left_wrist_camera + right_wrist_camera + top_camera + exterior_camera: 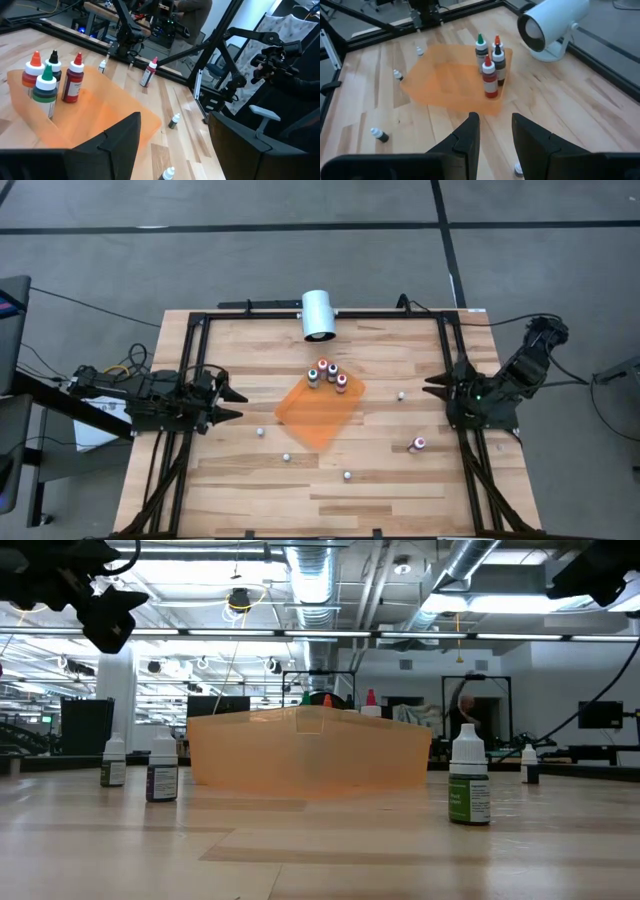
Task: Pick & Place food coloring
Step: Put the big pink food coloring bottle into the orange bin
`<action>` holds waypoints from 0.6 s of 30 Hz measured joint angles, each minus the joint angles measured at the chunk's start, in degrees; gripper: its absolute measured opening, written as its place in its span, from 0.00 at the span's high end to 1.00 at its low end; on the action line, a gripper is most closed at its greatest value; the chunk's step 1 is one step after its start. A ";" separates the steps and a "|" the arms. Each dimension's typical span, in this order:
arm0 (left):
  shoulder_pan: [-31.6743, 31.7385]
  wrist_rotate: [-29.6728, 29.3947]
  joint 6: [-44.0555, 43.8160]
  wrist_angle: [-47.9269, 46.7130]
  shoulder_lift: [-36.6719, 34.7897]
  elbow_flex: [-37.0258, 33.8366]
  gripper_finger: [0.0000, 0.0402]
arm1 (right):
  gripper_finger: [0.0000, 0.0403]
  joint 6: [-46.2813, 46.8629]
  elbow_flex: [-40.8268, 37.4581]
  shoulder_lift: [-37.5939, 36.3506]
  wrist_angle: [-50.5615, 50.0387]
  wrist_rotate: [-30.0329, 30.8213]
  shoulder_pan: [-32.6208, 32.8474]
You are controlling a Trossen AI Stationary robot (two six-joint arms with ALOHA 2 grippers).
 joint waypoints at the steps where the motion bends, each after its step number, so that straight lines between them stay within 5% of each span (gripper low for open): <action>1: 0.00 0.00 0.00 0.13 0.01 0.00 0.44 | 0.75 0.00 0.00 0.00 0.05 -0.24 -0.10; 4: 0.00 -0.02 -0.22 0.31 0.01 0.00 0.44 | 0.75 -0.87 0.00 0.00 0.25 -5.61 0.09; 12: 0.00 -0.13 -1.09 0.29 0.01 0.00 0.44 | 0.75 -5.46 0.00 1.26 -0.42 -37.98 1.63; 18: 0.00 -0.13 -1.09 0.29 0.01 0.00 0.44 | 0.75 -2.40 0.00 2.90 -0.37 -44.98 3.08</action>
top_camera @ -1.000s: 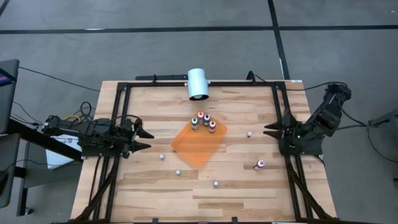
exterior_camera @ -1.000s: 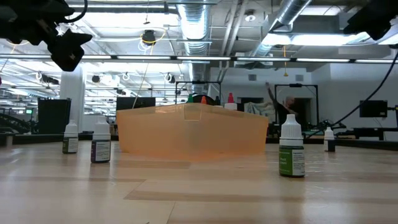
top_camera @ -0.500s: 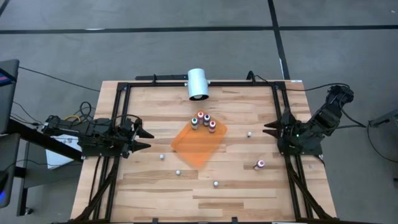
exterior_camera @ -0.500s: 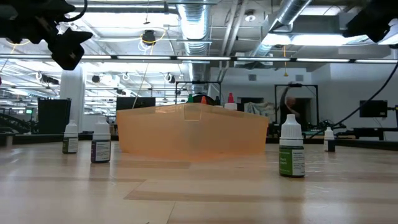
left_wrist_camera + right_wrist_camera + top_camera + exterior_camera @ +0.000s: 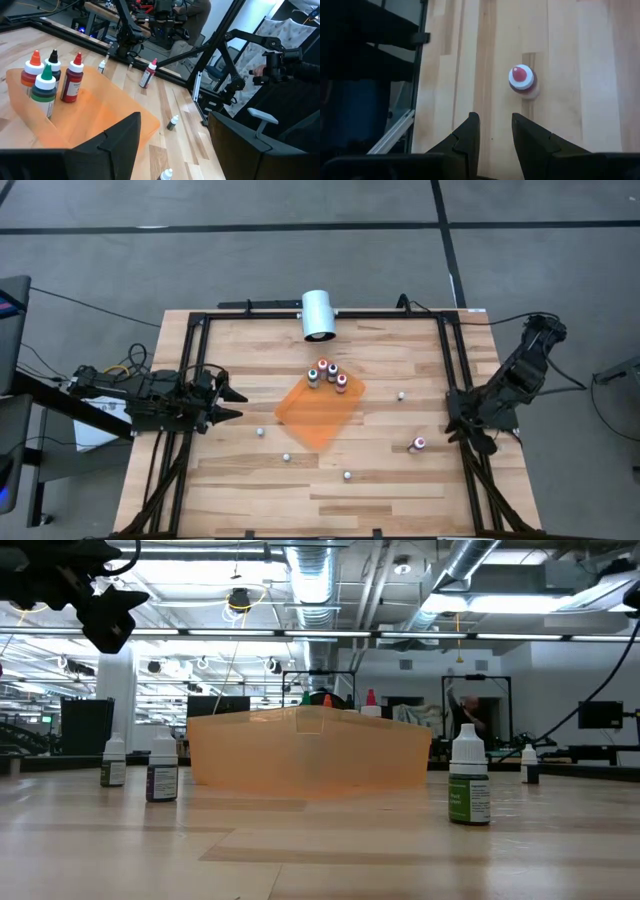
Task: Pick & Place food coloring
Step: Put the big pink food coloring bottle into the orange bin
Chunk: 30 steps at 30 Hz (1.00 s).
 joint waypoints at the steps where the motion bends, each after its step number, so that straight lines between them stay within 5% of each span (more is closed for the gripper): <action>1: 0.00 0.00 0.00 0.00 0.00 0.00 0.44 | 0.75 0.61 0.00 0.28 0.04 0.00 0.03; 13: 0.00 0.02 0.00 -0.02 0.00 0.00 0.44 | 0.72 8.37 0.00 4.12 -0.03 0.09 -3.50; 22: 0.00 0.04 0.04 -0.04 0.00 0.00 0.44 | 0.55 8.41 0.00 6.58 0.27 -0.16 -5.40; 30: 0.00 0.22 0.46 -0.09 0.00 0.00 0.44 | 0.45 8.41 0.02 6.58 11.55 0.04 -5.43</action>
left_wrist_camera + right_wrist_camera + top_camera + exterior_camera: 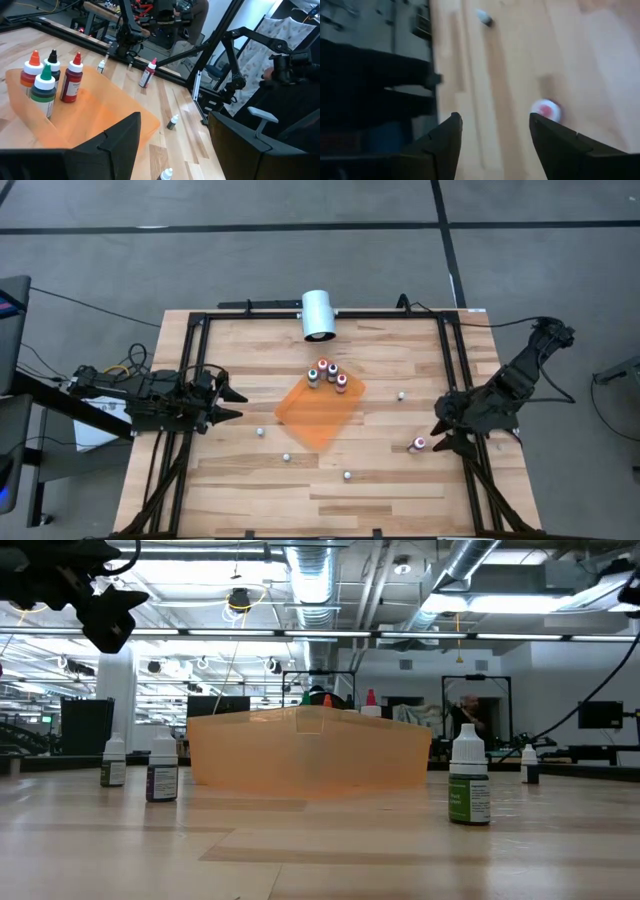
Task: Pick & Place food coloring
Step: Put the big pink food coloring bottle into the orange bin
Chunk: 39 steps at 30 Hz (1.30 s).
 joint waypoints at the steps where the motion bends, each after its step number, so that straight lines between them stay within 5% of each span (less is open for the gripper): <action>1: 0.02 0.00 0.19 0.00 0.00 0.00 0.44 | 0.45 0.00 0.00 0.00 1.38 0.00 0.00; 16: 0.00 0.13 -0.30 0.00 -0.02 0.00 0.44 | 0.45 2.54 1.76 4.29 7.27 -1.42 -0.47; 39: 0.00 0.09 -0.68 -0.50 0.00 0.00 0.44 | 0.45 -4.07 9.01 24.66 -11.23 0.08 -2.86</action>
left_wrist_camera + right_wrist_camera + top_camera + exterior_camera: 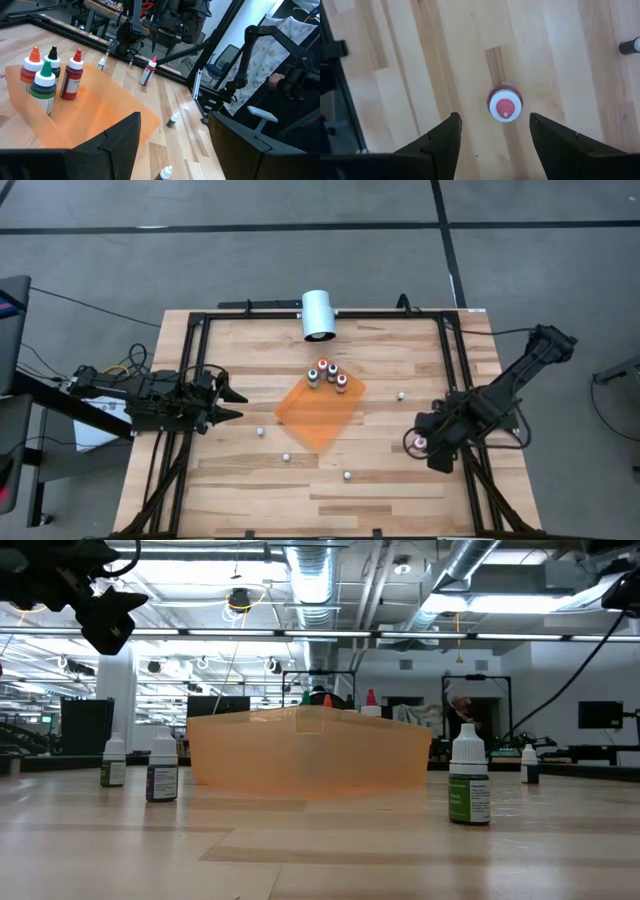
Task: Pick & Place food coloring
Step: Put the big pink food coloring bottle into the orange bin
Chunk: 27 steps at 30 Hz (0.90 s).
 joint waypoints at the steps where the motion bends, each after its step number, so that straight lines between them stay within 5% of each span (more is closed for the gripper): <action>1: 0.00 0.00 0.00 0.00 0.00 0.00 0.44 | 0.45 -0.50 0.00 0.44 0.07 -0.04 -0.18; 27: 0.00 0.57 0.00 0.00 0.00 0.00 0.44 | 0.45 -5.48 -0.07 13.23 -1.41 4.69 -1.01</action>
